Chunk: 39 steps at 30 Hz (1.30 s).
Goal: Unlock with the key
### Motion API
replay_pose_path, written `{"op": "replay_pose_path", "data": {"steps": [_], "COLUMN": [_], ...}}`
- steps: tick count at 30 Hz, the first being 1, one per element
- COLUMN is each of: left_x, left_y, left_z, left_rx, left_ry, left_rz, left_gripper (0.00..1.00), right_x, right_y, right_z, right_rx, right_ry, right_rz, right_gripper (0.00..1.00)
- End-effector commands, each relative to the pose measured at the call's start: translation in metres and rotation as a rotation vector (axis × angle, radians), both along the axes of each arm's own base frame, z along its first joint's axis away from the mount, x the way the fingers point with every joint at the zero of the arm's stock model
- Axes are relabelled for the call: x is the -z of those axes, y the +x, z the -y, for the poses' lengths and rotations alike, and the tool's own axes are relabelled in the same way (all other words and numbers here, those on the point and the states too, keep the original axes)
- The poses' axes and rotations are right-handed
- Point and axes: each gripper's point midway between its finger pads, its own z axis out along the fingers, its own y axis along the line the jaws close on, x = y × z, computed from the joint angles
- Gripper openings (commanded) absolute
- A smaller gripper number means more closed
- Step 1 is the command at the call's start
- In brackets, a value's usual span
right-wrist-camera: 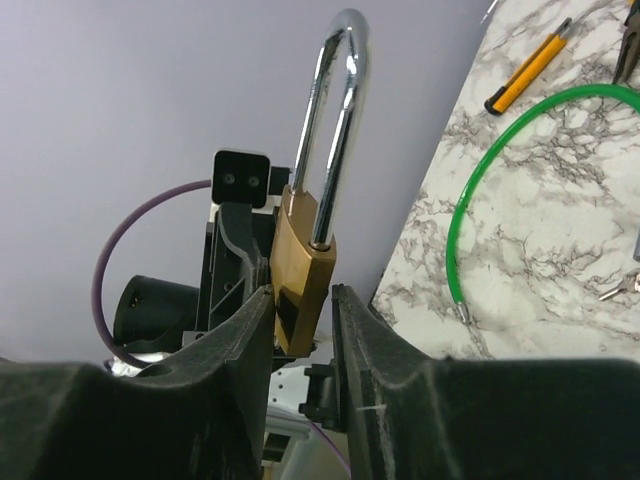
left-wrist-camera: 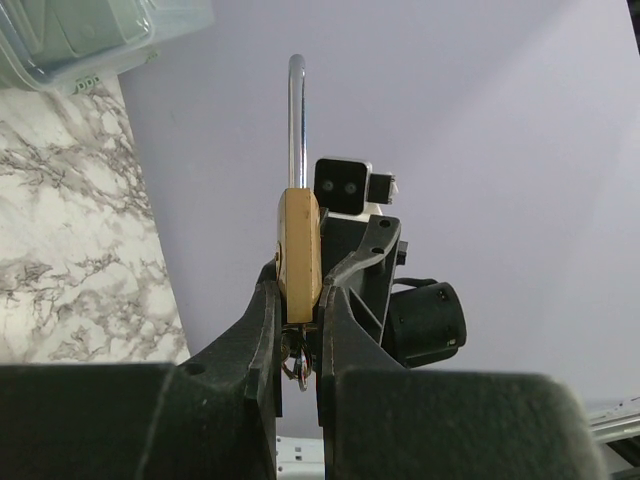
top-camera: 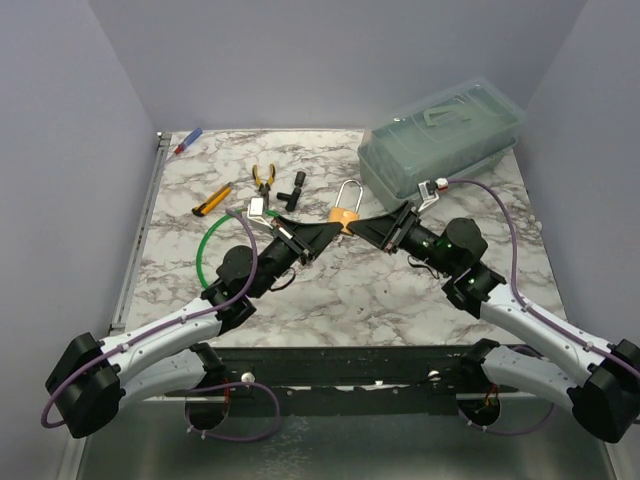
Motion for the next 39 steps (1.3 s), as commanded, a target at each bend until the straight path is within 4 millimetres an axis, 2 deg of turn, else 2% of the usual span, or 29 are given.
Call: {"op": "replay_pose_path", "data": {"steps": [1,8,11,12,16,18,21,24,29,34,39], "left_x": [-0.039,-0.031,-0.029,-0.028,-0.025,-0.018,-0.009,-0.004,0.009,0.022,0.016], "left_y": [-0.008,-0.005,-0.005,-0.005,-0.006,-0.007,-0.008,-0.010,-0.012,-0.012,-0.014], "left_z": [-0.007,-0.004,-0.002,-0.001,-0.004,-0.006,-0.011,-0.018,-0.029,-0.038,-0.038], "left_rx": [0.017,0.016,0.023,0.023,0.013,0.004,-0.012,-0.031,-0.062,-0.088,-0.084], "left_ry": [-0.139,-0.130,-0.124,-0.120,-0.104,-0.076,-0.028,0.010,0.105,0.120,0.125], "left_rz": [0.087,0.068,0.066,0.070,0.082,0.086,0.084,0.090,0.089,0.070,0.110], "left_gripper": [0.00,0.00,0.00,0.01,0.37,0.50,0.64,0.72,0.74,0.72,0.64], "right_x": [-0.028,-0.026,-0.026,-0.025,-0.026,-0.027,-0.027,-0.030,-0.034,-0.041,-0.042], "right_y": [-0.011,-0.015,-0.018,-0.018,-0.018,-0.016,-0.013,-0.015,-0.018,-0.023,-0.027], "right_z": [-0.009,-0.013,-0.015,-0.014,-0.011,-0.008,-0.007,-0.005,-0.004,-0.006,-0.010], "right_rx": [-0.087,-0.122,-0.143,-0.144,-0.124,-0.103,-0.084,-0.083,-0.093,-0.121,-0.160], "right_ry": [0.048,0.058,0.060,0.060,0.063,0.051,0.023,0.023,0.042,0.072,0.074], "right_rz": [0.076,0.070,0.075,0.073,0.068,0.059,0.040,0.039,0.029,0.028,0.027], "right_gripper": [0.28,0.14,0.01,0.00,0.00,0.00,0.00,0.00,0.00,0.00,0.00]}}
